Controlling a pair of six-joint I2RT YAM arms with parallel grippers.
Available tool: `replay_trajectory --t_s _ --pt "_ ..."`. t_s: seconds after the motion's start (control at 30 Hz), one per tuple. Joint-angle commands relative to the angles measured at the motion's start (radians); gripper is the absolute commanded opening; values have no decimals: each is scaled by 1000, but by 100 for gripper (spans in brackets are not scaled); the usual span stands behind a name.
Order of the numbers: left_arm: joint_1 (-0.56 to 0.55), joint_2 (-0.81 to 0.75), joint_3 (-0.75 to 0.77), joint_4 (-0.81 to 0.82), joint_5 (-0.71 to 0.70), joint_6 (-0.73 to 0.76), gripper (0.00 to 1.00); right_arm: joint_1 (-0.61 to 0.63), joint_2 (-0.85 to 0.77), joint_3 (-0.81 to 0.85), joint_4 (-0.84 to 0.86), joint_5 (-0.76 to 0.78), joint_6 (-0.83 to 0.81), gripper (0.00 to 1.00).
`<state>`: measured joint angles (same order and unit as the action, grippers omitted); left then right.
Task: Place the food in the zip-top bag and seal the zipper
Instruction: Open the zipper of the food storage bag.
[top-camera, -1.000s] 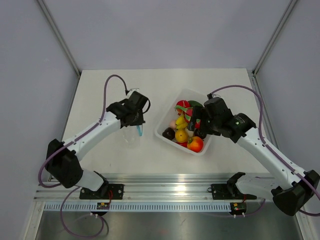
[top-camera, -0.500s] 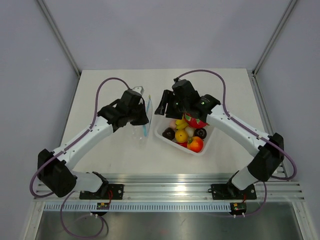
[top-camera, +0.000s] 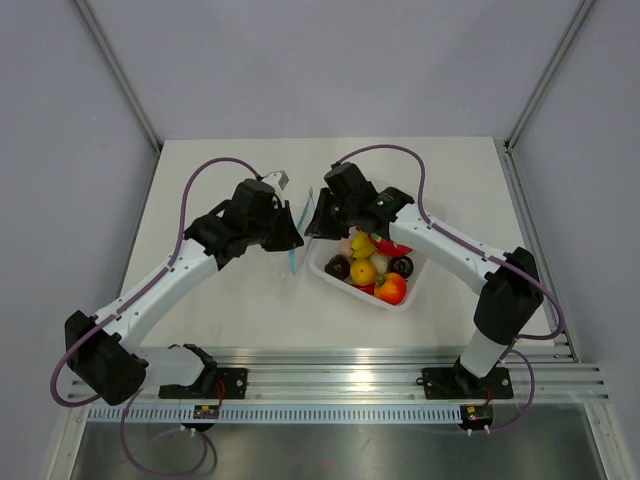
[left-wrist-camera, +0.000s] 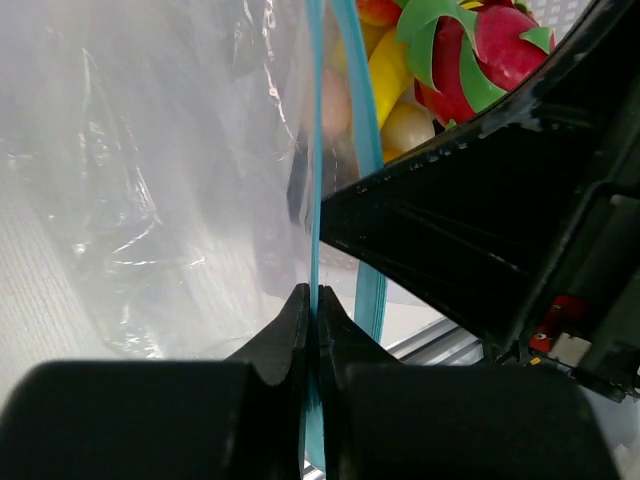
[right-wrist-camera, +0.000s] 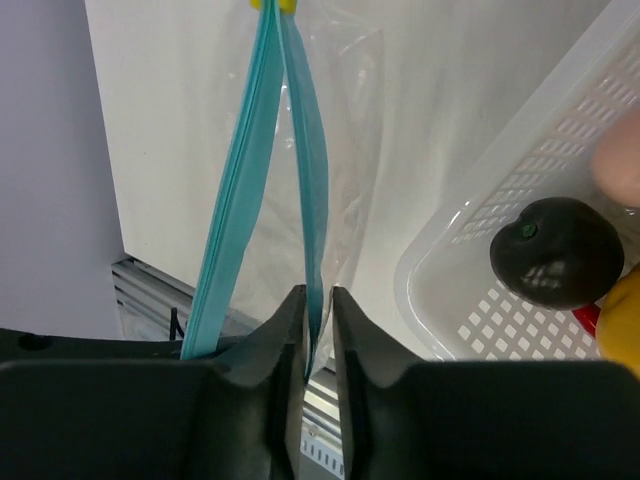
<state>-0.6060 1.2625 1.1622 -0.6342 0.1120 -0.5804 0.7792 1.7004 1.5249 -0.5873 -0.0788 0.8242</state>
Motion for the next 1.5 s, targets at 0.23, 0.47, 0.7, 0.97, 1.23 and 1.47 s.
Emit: replay_trajectory --t_s 0.23,0.47,0.7,0.97,1.23,1.47 --pt "127 -87 -47 22 118 28 0 12 -59 -101 32 73 13 0" --pt "124 -55 -61 34 130 27 28 45 -32 -56 40 73 23 0" --pt "106 -60 -45 18 91 37 29 72 -1 4 24 94 36 0" --pt "98 -141 -67 39 39 2 61 78 28 37 -13 103 36 0" --pt "84 -198 -130 105 51 -44 75 77 42 47 -22 111 38 0" --pt "64 -140 -147 99 -3 -42 56 77 41 50 -17 103 38 0"
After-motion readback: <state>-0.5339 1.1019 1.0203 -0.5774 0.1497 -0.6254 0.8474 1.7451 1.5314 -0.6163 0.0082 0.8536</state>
